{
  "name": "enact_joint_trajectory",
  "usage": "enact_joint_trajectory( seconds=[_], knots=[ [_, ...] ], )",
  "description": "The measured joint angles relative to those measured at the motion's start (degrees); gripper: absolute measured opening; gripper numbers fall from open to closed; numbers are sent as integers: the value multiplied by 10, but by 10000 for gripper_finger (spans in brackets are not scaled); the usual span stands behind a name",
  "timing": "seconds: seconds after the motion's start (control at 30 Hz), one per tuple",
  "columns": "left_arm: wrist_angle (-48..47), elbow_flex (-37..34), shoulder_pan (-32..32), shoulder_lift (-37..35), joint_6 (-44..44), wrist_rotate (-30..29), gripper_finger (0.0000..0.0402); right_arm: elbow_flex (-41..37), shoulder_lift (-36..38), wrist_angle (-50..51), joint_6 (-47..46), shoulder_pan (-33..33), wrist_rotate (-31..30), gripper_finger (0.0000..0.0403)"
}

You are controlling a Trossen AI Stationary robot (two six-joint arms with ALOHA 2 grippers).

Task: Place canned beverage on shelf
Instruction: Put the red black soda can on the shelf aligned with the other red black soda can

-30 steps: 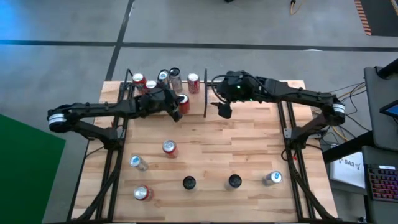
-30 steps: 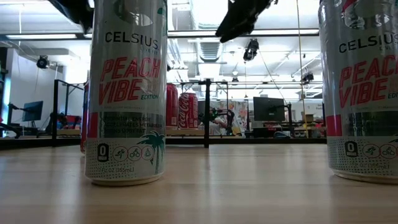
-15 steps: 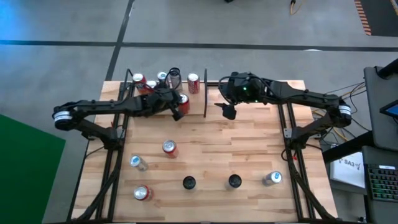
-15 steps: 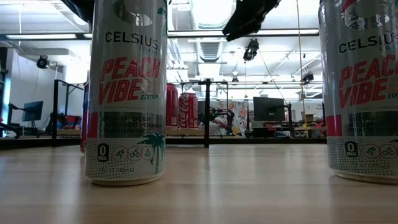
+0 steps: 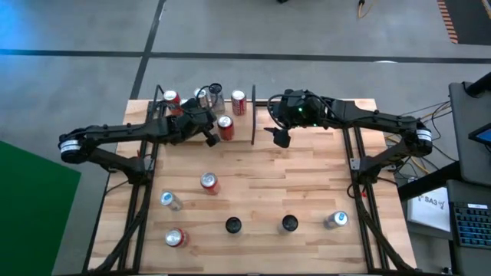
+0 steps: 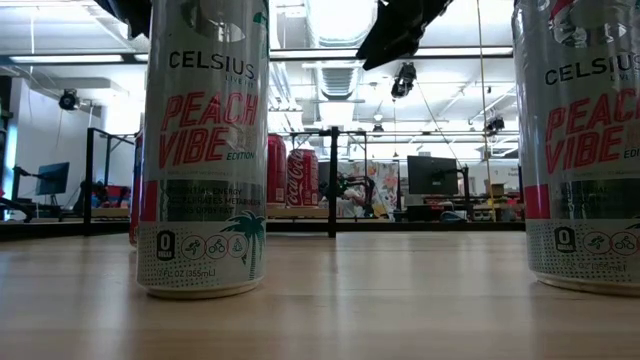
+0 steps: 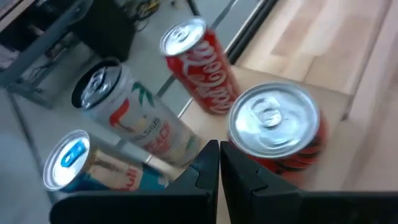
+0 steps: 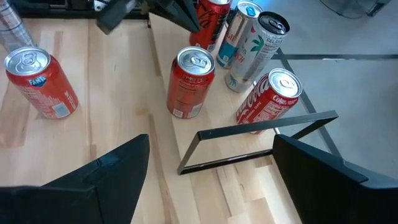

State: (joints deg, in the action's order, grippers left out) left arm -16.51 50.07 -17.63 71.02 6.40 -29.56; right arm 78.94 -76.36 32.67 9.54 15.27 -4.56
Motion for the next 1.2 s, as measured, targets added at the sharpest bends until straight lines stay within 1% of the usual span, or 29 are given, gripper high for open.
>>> enact_joint_trajectory(
  seconds=[0.07,0.17,0.2,0.27,0.57,0.7,0.8,0.93,1.2],
  knots=[
    [-1,5,0,-12,7,47,0,0,0,0,-1,0,0,329],
    [12,18,-4,-23,23,150,0,0,0,0,-1,0,0,329],
    [16,21,-7,-24,29,176,0,0,0,0,-1,0,0,329],
    [19,25,-12,-17,33,197,0,0,0,0,-1,0,0,329],
    [31,27,-34,38,16,194,0,-5,0,0,-7,0,0,329],
    [29,27,-36,55,8,156,0,-11,0,1,-7,0,0,329],
    [18,28,-36,56,6,132,0,-13,0,1,-5,0,0,329],
    [-2,29,-36,49,-1,119,0,-13,0,1,-5,0,0,329],
    [-16,28,-36,41,-6,117,0,-13,0,0,-5,0,0,329]
  ],
)
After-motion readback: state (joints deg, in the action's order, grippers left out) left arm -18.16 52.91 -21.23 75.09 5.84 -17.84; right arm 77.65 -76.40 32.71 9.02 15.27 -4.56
